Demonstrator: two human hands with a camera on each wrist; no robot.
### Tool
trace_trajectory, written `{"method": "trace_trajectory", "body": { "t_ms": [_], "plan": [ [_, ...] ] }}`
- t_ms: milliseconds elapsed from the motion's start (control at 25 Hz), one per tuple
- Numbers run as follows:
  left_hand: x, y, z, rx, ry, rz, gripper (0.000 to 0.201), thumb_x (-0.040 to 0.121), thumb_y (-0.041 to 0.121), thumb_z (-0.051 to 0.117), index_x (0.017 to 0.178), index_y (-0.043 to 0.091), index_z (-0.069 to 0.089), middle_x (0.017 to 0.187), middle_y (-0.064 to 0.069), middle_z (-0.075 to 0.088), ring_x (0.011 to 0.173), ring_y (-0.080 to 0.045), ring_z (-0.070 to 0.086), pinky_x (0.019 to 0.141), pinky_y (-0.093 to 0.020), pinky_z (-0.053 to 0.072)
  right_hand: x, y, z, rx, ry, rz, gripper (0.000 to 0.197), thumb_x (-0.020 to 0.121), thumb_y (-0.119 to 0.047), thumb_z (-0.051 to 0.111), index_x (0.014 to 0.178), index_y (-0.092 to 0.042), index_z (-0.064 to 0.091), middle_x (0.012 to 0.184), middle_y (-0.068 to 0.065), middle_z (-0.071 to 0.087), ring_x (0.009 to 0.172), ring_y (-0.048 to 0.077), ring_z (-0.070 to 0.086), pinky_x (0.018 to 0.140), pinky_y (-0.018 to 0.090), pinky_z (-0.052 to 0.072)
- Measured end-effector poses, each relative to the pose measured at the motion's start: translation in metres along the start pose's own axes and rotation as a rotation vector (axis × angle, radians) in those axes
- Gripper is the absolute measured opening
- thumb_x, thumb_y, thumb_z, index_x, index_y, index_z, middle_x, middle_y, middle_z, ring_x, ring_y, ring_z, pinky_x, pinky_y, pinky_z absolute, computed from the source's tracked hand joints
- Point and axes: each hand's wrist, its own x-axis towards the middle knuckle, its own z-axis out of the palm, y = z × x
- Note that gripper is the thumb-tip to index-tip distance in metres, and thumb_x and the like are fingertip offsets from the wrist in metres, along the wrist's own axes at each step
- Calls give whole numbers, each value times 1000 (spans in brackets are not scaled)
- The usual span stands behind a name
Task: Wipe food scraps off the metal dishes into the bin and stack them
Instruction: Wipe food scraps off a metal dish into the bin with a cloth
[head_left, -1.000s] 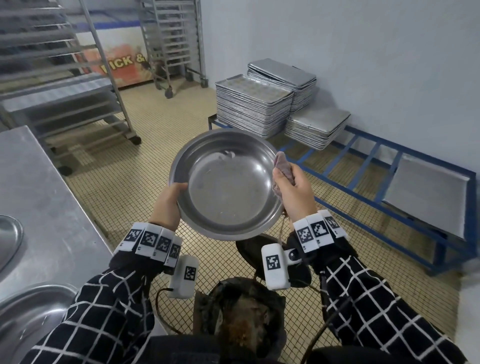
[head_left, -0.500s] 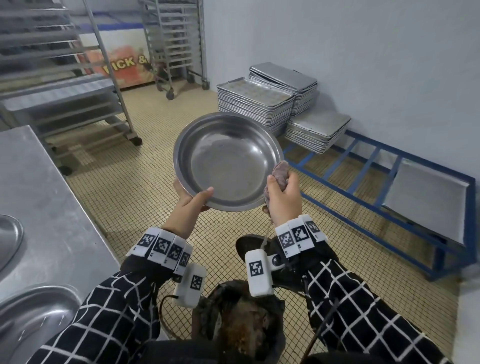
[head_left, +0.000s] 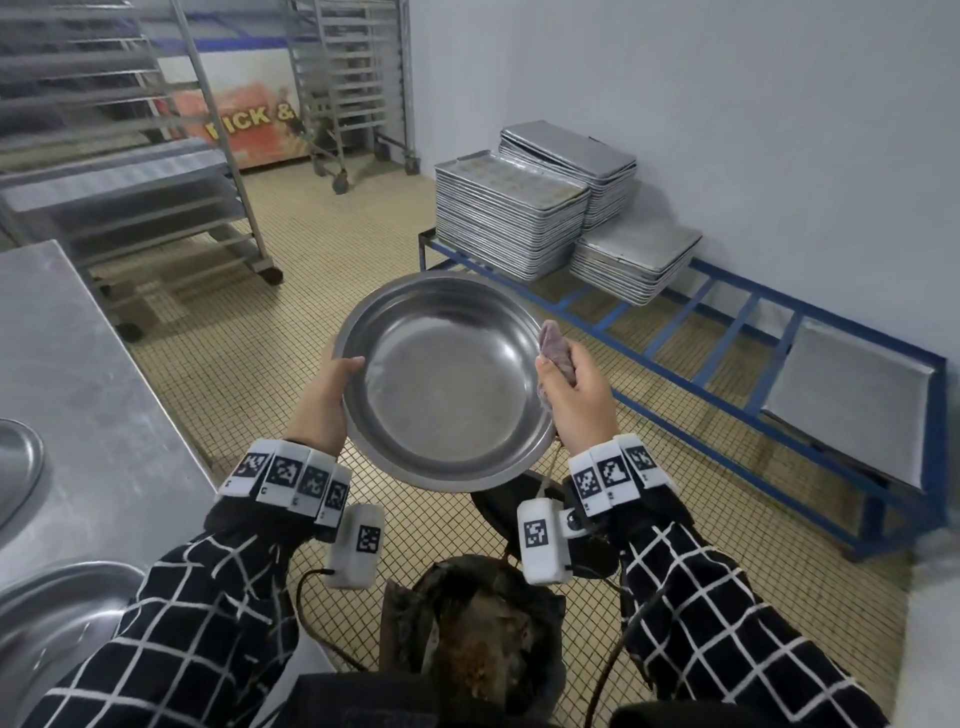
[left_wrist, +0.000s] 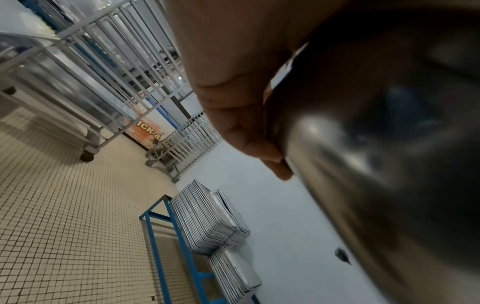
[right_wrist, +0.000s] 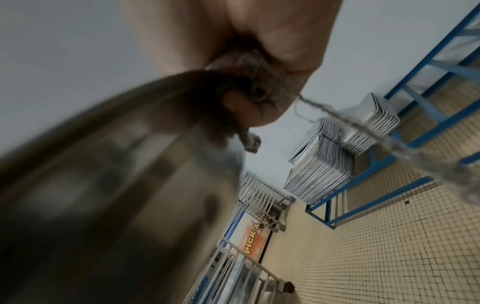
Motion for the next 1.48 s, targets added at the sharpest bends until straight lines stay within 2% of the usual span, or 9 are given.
{"method": "trace_trajectory", "body": {
  "t_ms": [160,280,360,480,720,960,1120,1280,1480],
  "plan": [
    [-9,-4,15,16,62,44,50,89,46,36,128,18,50,114,-9,59,105,-26,57,88,-39,48,-6,-8,19,77,82,-1,24,97,-29,51,120,-23,51,95,-17,59,86,-3,58,71,13,44],
    [-13,-4,28,79,-27,19,53,101,35,34,147,10,25,114,2,53,109,-17,51,85,-19,47,-4,-13,26,86,118,-22,34,97,-30,50,129,-19,45,100,-14,58,87,-7,55,73,13,45],
    [-12,-9,31,157,-107,67,45,101,29,38,141,10,34,123,-3,53,106,-14,54,67,-4,46,-3,-16,27,87,145,-42,38,97,-29,50,132,-15,44,109,-7,61,93,-1,58,81,19,50],
    [-10,-13,27,217,-180,101,18,96,30,48,114,25,51,140,-10,41,109,-14,56,71,-6,49,-3,-17,22,109,159,-58,38,97,-26,50,133,-17,43,116,-6,59,100,3,58,89,24,49],
    [1,8,-1,-129,-240,-17,88,67,45,66,142,17,31,113,-13,59,87,-25,66,74,-36,58,10,-17,-15,-17,-21,-89,20,97,-27,51,116,-27,54,102,-14,63,95,1,61,82,22,49],
    [-13,10,0,113,-169,-42,33,96,38,46,103,11,63,75,-4,66,61,-14,63,73,-30,54,3,1,-21,-61,-91,-139,19,97,-34,49,114,-30,55,94,-10,66,80,1,64,72,25,52],
    [-18,8,13,27,-37,35,37,100,31,38,129,12,50,105,-7,63,83,-11,61,65,-13,49,-14,7,-8,16,-135,-32,35,100,-39,37,132,-28,43,83,-9,58,60,-4,56,56,16,47],
    [-18,15,21,38,69,153,49,102,23,33,149,19,17,108,22,45,91,11,45,71,4,37,-30,12,4,-43,-273,-23,33,101,-36,38,132,-46,36,95,-14,63,90,8,65,67,15,56],
    [-11,19,16,71,78,190,47,102,22,31,145,21,13,107,8,49,98,-6,55,80,-19,49,-28,18,16,-467,-231,-342,47,98,-38,40,143,-24,37,128,5,50,117,14,47,100,28,43]
  ]
}}
